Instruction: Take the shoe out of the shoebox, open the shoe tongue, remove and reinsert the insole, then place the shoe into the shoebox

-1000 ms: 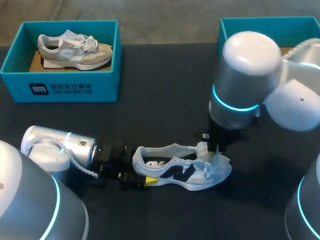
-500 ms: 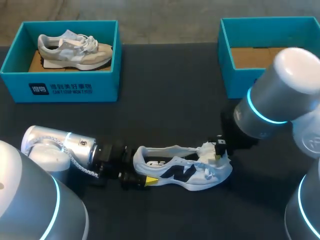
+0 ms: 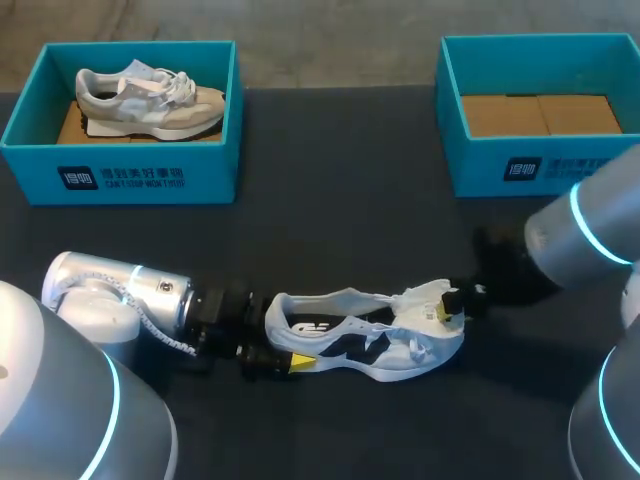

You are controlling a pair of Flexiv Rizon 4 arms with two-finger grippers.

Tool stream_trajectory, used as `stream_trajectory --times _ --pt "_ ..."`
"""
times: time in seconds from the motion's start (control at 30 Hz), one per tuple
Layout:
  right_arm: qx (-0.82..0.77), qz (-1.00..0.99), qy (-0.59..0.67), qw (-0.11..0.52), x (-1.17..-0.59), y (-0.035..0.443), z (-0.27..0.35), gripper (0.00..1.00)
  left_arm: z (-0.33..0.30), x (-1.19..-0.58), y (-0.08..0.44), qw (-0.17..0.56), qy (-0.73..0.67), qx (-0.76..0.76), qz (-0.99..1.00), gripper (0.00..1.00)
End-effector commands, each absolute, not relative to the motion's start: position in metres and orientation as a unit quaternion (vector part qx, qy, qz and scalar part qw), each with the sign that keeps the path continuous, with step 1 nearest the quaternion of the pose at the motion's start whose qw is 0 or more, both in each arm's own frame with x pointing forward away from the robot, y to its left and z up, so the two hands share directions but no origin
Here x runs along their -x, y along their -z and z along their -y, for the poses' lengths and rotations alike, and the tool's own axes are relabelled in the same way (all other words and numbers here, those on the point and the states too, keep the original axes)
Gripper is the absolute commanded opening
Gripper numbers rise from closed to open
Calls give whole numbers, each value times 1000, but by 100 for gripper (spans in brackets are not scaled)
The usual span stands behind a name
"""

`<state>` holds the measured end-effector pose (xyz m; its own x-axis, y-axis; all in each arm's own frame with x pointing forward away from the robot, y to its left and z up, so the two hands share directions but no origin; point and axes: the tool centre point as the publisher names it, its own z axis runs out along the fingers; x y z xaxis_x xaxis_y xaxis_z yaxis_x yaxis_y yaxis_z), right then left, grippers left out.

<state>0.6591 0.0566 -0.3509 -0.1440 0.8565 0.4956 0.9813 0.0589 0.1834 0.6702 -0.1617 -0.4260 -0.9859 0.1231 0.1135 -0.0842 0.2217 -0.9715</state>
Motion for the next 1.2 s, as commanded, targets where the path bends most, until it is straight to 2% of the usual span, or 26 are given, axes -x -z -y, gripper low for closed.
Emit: stream_trajectory --times 0.03,0.07,0.43,0.6,0.83,1.03,1.07,1.1,1.13,1.17,1.2 --pt "585 685 359 242 -647 343 -55 95 160 -669 429 83 -624 12 777 0" --pt "585 688 356 238 -645 340 -56 100 160 -669 429 83 -624 12 777 0" --pt "570 754 285 156 -630 278 -87 100 160 -669 429 83 -624 12 777 0" --pt "559 796 212 94 -625 248 -108 100 160 -669 429 83 -624 12 777 0" --pt "496 863 88 -37 -623 212 -144 100 160 -669 429 83 -624 12 777 0" --pt "409 910 46 -57 -625 207 -165 100 160 -669 429 83 -624 12 777 0" --pt "399 915 36 -54 -626 209 -168 82 160 -669 429 83 -624 12 777 0" --pt "385 921 30 -52 -627 211 -171 40 160 -669 429 83 -624 12 777 0" --pt "377 924 19 -53 -628 212 -173 12 160 -669 429 83 -624 12 777 0" --pt "362 931 13 -53 -628 213 -176 0 160 -669 429 83 -624 12 777 0" --pt "344 937 10 -57 -627 214 -179 0 160 -669 429 83 -624 12 777 0"
